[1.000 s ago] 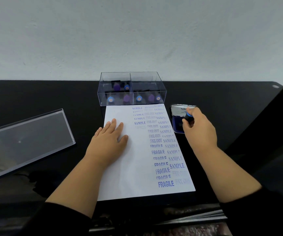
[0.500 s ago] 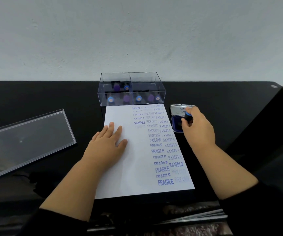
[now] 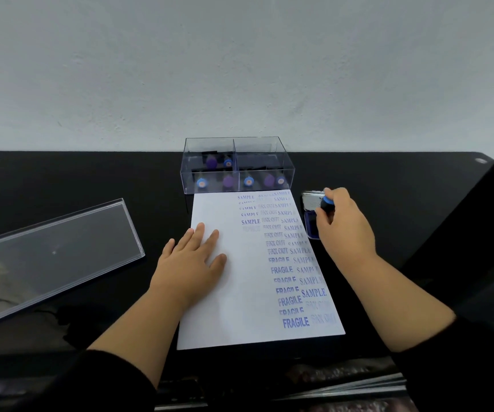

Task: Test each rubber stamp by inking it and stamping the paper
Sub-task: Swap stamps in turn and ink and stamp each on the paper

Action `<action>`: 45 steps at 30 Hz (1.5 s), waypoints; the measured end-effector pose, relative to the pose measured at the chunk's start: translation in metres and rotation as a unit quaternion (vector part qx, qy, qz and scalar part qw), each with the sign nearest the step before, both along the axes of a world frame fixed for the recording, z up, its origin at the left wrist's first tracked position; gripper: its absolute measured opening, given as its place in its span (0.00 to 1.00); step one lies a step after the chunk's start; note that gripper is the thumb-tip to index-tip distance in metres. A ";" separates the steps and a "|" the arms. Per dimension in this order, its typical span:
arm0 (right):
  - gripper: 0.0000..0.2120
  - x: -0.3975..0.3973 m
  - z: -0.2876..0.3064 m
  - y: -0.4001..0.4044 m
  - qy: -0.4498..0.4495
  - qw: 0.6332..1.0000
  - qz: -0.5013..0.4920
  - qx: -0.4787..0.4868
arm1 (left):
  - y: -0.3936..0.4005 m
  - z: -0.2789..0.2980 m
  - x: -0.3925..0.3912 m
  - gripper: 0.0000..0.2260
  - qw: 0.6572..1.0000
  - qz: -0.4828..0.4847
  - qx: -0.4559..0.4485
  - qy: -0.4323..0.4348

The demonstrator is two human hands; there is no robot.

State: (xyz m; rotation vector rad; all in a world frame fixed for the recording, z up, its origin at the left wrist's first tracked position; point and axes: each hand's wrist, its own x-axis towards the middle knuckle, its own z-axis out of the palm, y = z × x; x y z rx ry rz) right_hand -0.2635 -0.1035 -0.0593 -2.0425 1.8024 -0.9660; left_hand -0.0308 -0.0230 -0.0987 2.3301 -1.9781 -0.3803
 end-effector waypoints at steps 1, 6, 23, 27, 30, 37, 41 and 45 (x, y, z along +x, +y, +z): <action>0.13 0.005 0.002 0.001 -0.005 1.000 0.012 -0.006 | 0.000 0.000 0.000 0.25 1.000 0.000 0.000 0.003; 0.13 0.038 0.002 0.002 -0.020 0.996 0.079 -0.032 | -0.001 0.001 0.000 0.25 1.000 0.000 0.005 0.010; 0.16 0.076 -0.030 0.002 -0.044 0.990 0.130 0.010 | -0.005 -0.004 0.001 0.24 1.000 0.012 -0.003 0.015; 0.16 0.077 -0.030 0.003 -0.040 0.990 0.135 0.012 | -0.006 -0.004 0.001 0.24 1.000 0.010 0.001 0.011; 0.16 0.077 -0.030 0.004 -0.018 0.990 0.139 0.012 | -0.006 -0.003 0.001 0.24 1.000 0.009 0.003 0.008; 0.14 0.082 -0.030 0.009 0.024 0.990 0.137 0.001 | -0.007 -0.003 0.002 0.24 1.000 0.007 0.007 0.009; 0.13 0.082 -0.030 0.010 0.029 0.991 0.133 0.001 | -0.005 -0.002 0.002 0.24 1.000 0.006 0.010 0.009; 0.13 0.083 -0.029 0.010 0.035 0.991 0.130 -0.011 | -0.005 -0.002 0.001 0.24 1.000 0.007 0.005 0.010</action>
